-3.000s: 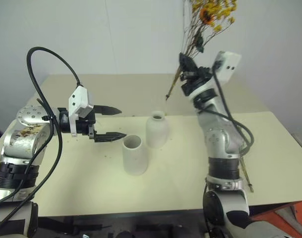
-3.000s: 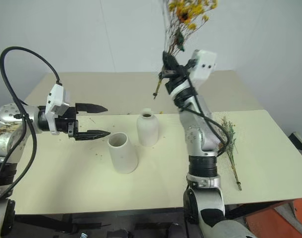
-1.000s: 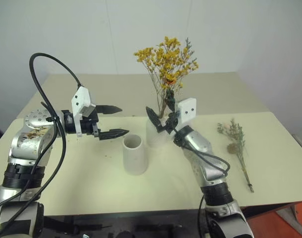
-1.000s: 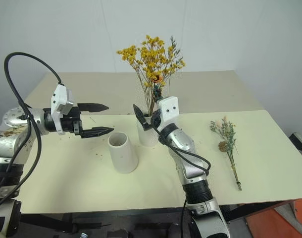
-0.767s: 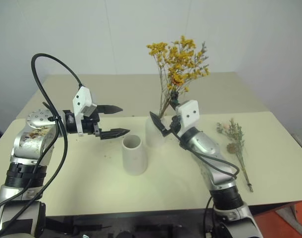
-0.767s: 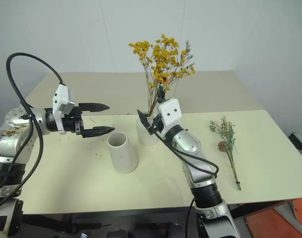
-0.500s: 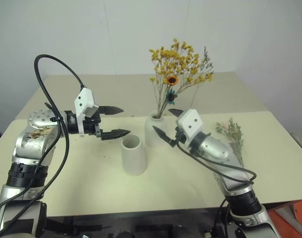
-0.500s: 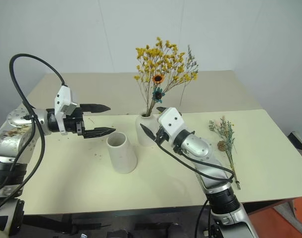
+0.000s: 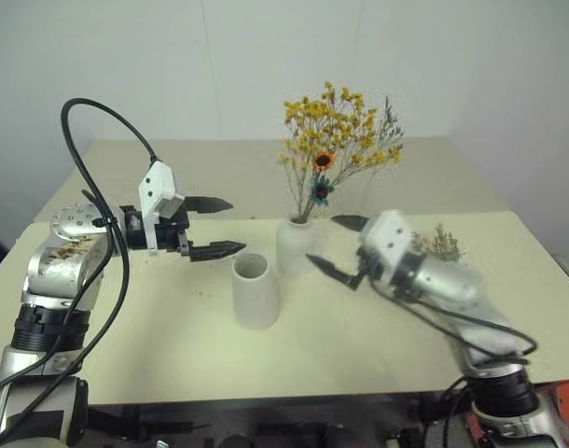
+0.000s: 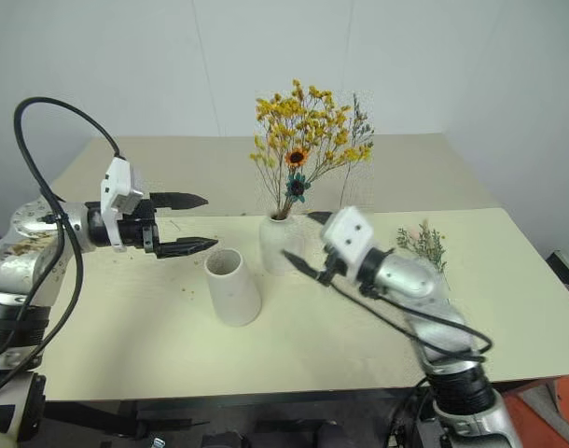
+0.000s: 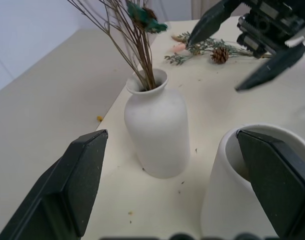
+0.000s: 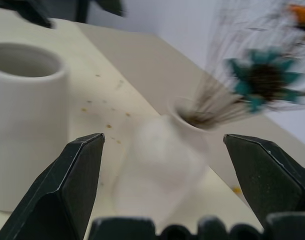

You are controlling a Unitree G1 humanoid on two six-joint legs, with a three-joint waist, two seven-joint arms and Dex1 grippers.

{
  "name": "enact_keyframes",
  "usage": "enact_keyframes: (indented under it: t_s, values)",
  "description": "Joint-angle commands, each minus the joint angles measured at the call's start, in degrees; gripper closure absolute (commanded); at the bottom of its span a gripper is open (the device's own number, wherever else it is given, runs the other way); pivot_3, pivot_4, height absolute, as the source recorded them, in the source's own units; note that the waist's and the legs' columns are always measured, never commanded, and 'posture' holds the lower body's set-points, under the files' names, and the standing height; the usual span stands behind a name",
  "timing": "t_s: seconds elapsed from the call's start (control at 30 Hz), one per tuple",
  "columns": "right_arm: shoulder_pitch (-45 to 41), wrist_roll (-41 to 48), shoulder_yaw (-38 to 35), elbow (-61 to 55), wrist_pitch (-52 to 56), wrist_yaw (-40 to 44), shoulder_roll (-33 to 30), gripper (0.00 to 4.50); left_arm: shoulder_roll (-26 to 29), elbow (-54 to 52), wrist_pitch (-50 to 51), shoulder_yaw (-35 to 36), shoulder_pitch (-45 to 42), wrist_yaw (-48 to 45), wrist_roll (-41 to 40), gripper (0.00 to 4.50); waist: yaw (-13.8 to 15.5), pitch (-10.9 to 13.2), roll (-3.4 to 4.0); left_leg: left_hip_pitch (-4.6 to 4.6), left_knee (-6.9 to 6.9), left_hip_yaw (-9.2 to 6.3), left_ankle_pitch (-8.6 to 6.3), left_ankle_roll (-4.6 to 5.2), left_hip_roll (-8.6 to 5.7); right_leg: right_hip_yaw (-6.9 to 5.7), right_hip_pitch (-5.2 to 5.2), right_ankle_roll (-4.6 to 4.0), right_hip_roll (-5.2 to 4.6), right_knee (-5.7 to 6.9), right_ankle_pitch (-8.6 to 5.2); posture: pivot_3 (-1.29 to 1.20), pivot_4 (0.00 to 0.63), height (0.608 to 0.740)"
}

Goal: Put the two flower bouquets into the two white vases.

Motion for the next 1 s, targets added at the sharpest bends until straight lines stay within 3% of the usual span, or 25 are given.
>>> enact_keyframes:
  t_s: [0.03,0.2,0.3,0.37,0.6,1.0]
  values:
    - [0.50,5.86,-11.48,-6.45,16.00,0.88,-9.33,0.02,2.57,-5.76,0.75,3.60,-1.23,-2.18,-4.12,0.00,0.27,0.00,0.00,0.00,-0.01,0.00,0.00,0.00,0.00,-0.01,0.01,0.00,-0.01,-0.03,0.00,0.00,0.150,0.740]
    - [4.11,9.44,-19.30,-6.58,33.37,2.32,-22.48,0.02,3.41,-7.79,0.99,1.47,-4.43,-4.86,-5.28,0.00,0.94,0.01,0.00,0.05,-0.04,0.03,-0.01,0.01,0.00,-0.02,0.09,-0.04,-0.01,-0.10,-0.03,0.00,0.150,0.740]
    - [6.70,8.96,-18.56,-4.29,43.21,1.91,-30.25,0.02,2.32,-9.43,0.35,-2.26,-5.85,-7.18,-4.53,0.00,1.00,0.00,0.01,0.12,-0.02,0.09,-0.01,0.01,0.00,0.02,0.17,-0.03,0.00,-0.10,-0.05,0.00,0.150,0.740]
    - [7.24,9.82,-18.22,-2.60,46.75,2.22,-32.23,0.02,1.61,-10.15,-0.07,-4.53,-6.43,-8.10,-3.60,0.00,1.00,0.00,0.01,0.12,-0.03,0.11,-0.01,0.01,-0.01,0.05,0.17,-0.03,0.00,-0.11,-0.06,0.00,0.150,0.740]
    - [4.37,10.09,-12.25,6.67,52.44,-0.02,-31.81,0.02,-1.22,-10.76,-3.21,-11.27,-8.53,-9.82,1.01,0.00,0.51,0.01,0.01,0.07,-0.02,0.11,-0.01,0.02,-0.01,0.07,0.12,-0.03,0.02,-0.11,-0.06,0.00,0.150,0.740]
    - [-3.69,6.68,0.57,25.84,40.71,1.92,-28.47,0.02,-2.70,-11.75,-3.22,-12.02,-8.79,-11.21,0.59,0.00,-0.23,0.02,0.02,0.02,0.01,0.12,-0.02,0.04,-0.02,0.09,0.09,-0.02,0.01,-0.13,-0.07,0.00,0.150,0.740]
